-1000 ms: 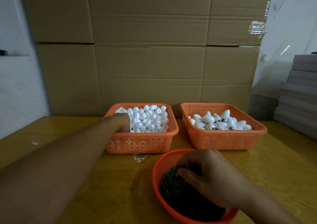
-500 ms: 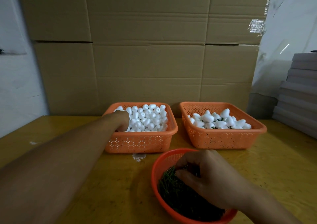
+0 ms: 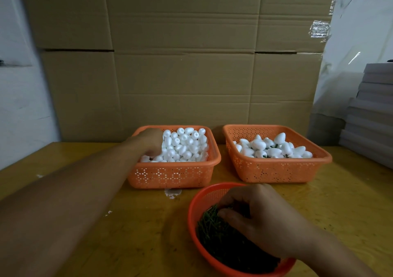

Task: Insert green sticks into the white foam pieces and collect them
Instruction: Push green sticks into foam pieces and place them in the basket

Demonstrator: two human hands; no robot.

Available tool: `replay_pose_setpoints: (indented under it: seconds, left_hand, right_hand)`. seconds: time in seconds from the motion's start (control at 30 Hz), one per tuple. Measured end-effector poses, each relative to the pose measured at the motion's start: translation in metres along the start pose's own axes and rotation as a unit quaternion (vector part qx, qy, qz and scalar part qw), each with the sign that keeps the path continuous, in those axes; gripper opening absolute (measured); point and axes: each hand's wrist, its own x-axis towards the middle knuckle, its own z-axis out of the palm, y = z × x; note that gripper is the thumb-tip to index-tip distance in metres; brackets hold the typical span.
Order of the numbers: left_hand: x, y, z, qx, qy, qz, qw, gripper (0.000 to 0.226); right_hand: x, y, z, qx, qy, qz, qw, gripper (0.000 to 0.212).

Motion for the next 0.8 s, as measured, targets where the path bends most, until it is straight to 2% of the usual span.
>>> replay_pose_setpoints:
  seconds: [0.1,0.2,0.3,0.43,0.5,0.6,0.7,0.8]
  left_hand:
    - [-0.012,0.002,-0.001,-0.065,0.099,0.041,0.992,0.017]
    - [-0.042,0.011,-0.006,-0.119,0.193,0.09,0.97,0.012]
    - [-0.081,0.022,-0.01,-0.185,0.277,0.163,0.929,0.013]
    - [-0.137,0.039,-0.014,-0.285,0.334,0.243,0.865,0.017]
    - [-0.161,0.048,-0.013,-0.325,0.341,0.27,0.84,0.014]
    - [-0.188,0.055,-0.01,-0.408,0.292,0.29,0.815,0.016]
    - [-0.202,0.059,-0.006,-0.438,0.239,0.308,0.81,0.031]
    - [-0.208,0.058,-0.002,-0.463,0.199,0.316,0.804,0.027]
  right_hand:
    - [0.0,0.0,-0.001,0.001,0.003,0.0,1.0,0.018]
    - [0.0,0.0,0.001,0.0,0.003,0.001,1.0,0.017]
    - [0.0,0.0,0.002,0.002,0.006,0.002,1.0,0.015]
    - [0.0,-0.001,0.004,-0.002,0.002,-0.001,1.0,0.014]
    - [0.0,0.0,0.004,-0.002,0.001,0.0,1.0,0.015]
    - [0.001,0.0,0.005,-0.007,-0.001,0.003,1.0,0.015]
    - [0.001,0.001,0.005,-0.013,-0.009,0.006,1.0,0.016]
    - [0.001,0.0,0.005,-0.019,-0.013,0.007,1.0,0.017]
